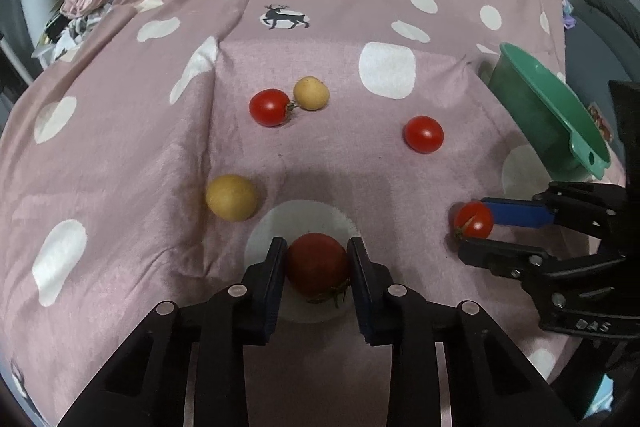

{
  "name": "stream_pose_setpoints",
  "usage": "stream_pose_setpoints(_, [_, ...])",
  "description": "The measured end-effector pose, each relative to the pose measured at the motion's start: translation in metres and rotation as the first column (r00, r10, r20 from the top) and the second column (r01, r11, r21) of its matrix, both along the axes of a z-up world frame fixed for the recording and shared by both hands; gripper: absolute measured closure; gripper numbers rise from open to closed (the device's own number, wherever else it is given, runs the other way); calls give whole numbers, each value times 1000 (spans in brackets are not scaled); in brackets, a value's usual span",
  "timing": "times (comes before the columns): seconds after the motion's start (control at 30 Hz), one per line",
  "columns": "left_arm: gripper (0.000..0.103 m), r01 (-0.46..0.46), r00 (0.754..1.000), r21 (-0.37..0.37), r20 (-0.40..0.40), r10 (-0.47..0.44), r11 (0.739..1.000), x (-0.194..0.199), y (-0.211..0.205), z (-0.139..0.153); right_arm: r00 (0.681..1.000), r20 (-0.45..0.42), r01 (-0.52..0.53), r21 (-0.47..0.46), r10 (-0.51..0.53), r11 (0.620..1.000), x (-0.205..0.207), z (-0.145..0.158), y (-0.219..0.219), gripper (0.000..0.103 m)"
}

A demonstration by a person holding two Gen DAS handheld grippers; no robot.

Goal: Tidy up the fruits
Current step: 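Grasp a red tomato with the left tool while the right tool grasps another, then lift both red tomatoes and carry them toward the green bowl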

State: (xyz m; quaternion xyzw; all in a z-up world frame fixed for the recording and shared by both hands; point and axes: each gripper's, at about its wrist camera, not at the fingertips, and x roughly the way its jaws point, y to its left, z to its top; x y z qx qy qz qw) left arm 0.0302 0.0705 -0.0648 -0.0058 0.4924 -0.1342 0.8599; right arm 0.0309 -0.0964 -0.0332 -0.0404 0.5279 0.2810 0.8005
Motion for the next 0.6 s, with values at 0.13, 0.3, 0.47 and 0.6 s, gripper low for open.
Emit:
stream_pose_setpoints(0.13, [72, -6, 1000, -18, 7, 6, 1000, -4, 5, 4, 1000, 0, -2, 1, 2, 1000, 1, -3, 1, 67])
stream_pose_setpoints(0.3, [72, -17, 1000, -32, 15, 17, 999, -8, 10, 9, 1000, 7, -2, 12, 2, 1000, 3, -4, 1, 73])
stream_pose_setpoints(0.47, [72, -18, 1000, -29, 16, 18, 999, -14, 13, 12, 1000, 7, 18, 36, -19, 999, 0, -4, -2, 75])
stream_pose_setpoints(0.6, [72, -14, 1000, -36, 19, 15, 999, -18, 12, 15, 1000, 23, 14, 69, -16, 998, -7, 4, -5, 75])
